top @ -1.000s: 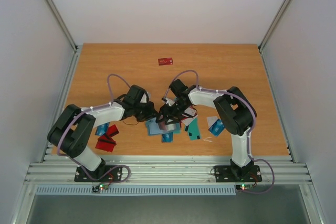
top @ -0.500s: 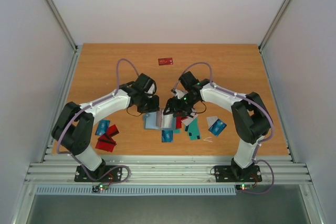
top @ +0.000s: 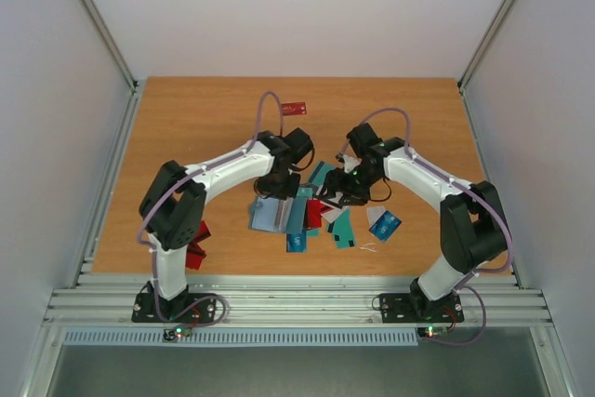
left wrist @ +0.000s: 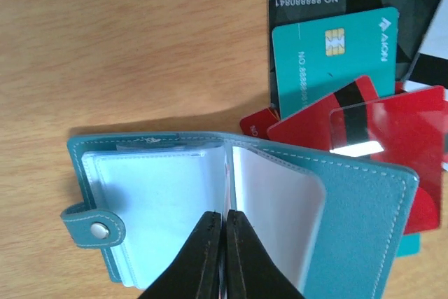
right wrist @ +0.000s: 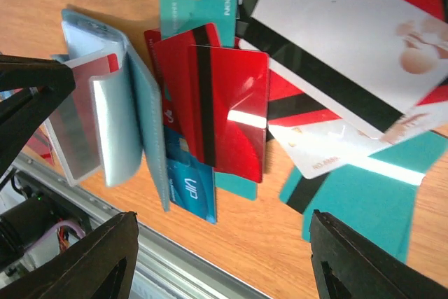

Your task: Put the credit cards into the card holder

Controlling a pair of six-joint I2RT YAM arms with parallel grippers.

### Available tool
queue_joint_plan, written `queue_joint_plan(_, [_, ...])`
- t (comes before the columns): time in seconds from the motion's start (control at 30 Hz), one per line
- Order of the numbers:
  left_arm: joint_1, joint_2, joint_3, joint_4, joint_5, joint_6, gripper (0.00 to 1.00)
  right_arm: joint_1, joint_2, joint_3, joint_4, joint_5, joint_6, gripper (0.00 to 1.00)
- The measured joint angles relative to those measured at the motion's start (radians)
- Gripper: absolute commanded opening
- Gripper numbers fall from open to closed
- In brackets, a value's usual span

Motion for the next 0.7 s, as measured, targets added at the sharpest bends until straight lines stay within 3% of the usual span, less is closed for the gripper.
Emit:
queue_joint_plan(0.23, [-0.052,0.151,0.188,-0.162,-0.13,-0.013,0.11,-0.03,-0.036,-0.031,-0.03,0.01,0.0,0.69])
queue_joint_plan(0.43, [-0.064,0.198,0.268,-0.226,-0.15,-0.053,0.16,-0.049,-0.06,-0.039,-0.045,0.01,0.0,0.69])
queue_joint_plan(0.7, [-0.065,0.224,0.274,-0.222,-0.102,-0.113,0.38,-0.077,-0.089,-0.041,-0.062,0.01,-0.001,0.69])
